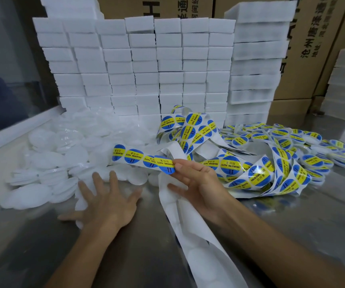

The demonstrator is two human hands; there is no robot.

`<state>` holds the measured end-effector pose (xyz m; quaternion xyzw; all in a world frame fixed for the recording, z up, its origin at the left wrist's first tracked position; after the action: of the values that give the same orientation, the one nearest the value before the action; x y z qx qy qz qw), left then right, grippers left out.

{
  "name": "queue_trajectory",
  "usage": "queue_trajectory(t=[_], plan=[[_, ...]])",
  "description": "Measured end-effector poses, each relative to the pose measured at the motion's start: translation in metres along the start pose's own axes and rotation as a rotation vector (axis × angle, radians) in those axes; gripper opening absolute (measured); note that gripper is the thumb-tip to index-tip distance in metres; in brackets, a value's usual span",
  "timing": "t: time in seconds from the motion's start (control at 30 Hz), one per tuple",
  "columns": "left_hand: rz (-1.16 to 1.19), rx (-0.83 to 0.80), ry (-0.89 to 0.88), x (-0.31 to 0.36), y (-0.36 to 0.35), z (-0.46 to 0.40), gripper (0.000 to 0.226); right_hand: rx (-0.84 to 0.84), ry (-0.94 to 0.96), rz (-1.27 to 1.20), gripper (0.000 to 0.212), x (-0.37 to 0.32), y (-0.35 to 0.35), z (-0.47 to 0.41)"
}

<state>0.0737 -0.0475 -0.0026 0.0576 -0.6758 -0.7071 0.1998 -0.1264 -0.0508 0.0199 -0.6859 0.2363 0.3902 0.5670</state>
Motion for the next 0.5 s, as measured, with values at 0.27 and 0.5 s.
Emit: queue_trajectory(t=[0.27, 0.5], plan=[[0.303, 0.438, -0.254, 0.010, -0.001, -0.004, 0.049, 0.056, 0.025, 0.010, 0.029, -0.004, 0.005, -0.002], [-0.180, 0.423, -0.010, 0.012, 0.011, 0.013, 0.050, 0.137, 0.041, 0.014, 0.026, -0.005, 0.010, -0.005]])
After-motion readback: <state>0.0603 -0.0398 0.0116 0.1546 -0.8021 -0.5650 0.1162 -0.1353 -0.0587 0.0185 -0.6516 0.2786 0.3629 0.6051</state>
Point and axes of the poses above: each hand's wrist, its own z-axis away from the middle knuckle, its own y-axis out of the back of the hand, x = y × z, the point moved 1 cm from there along -z, towards the middle knuckle, and after that the axes turned 8 degrees about -z, right-handed, at the moved point
